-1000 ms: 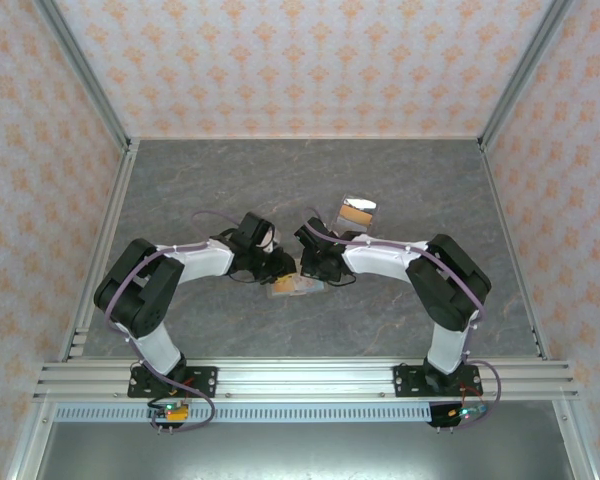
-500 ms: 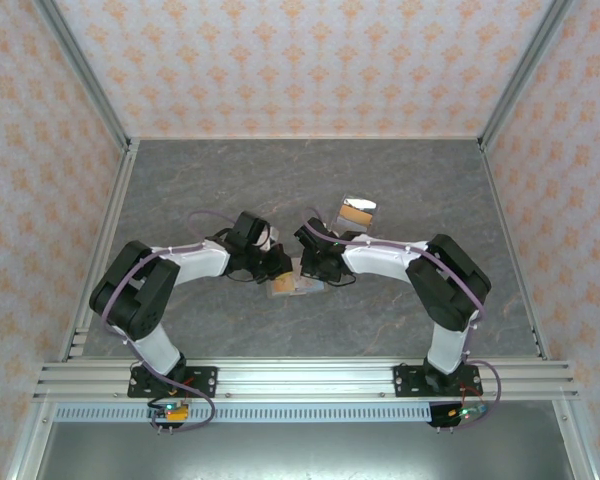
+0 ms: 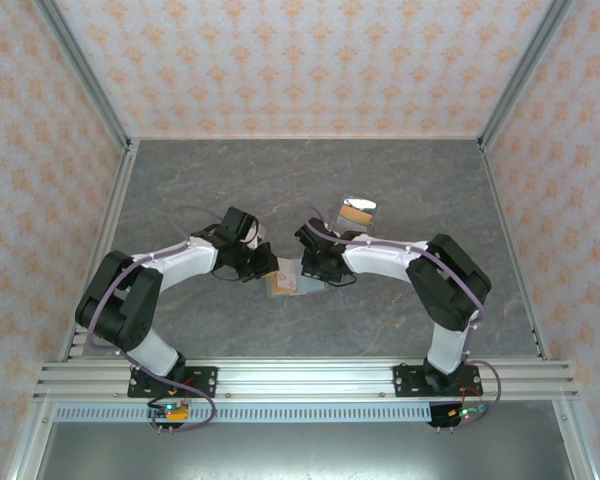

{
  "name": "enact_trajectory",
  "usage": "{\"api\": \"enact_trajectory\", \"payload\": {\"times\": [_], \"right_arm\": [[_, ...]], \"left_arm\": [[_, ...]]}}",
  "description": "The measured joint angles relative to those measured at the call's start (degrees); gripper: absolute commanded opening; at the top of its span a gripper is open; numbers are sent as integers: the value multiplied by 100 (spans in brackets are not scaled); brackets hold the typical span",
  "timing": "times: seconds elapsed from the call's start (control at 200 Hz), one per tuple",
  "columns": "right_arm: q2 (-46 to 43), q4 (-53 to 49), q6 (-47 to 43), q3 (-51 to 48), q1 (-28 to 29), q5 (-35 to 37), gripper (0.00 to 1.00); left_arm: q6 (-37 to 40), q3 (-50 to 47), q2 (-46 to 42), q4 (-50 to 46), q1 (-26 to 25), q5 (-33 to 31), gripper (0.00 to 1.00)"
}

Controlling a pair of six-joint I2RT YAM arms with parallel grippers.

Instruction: Take the credit cards out of the card holder

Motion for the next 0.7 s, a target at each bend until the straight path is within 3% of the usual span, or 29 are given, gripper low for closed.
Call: {"api": "enact_trajectory", "payload": {"times": [0.155, 0.365, 0.485, 0.566, 0.701], "right_arm": [[-52, 0, -39, 0, -2, -7, 22], [-780, 46, -214, -216, -166, -162, 42], [-1300, 238, -258, -240, -352, -422, 60], [-1478, 407, -313, -238, -496, -682, 71], [-1620, 1139, -197, -442, -868, -1434, 79]], "left_arm": [[133, 140, -229, -437, 63, -271, 7], [190, 275, -822, -837, 90, -511, 6], [114, 404, -1174, -787, 90, -481, 6], [-24, 498, -1281, -634, 90, -350, 6], [-313, 647, -1290, -249, 90, -42, 6]]}}
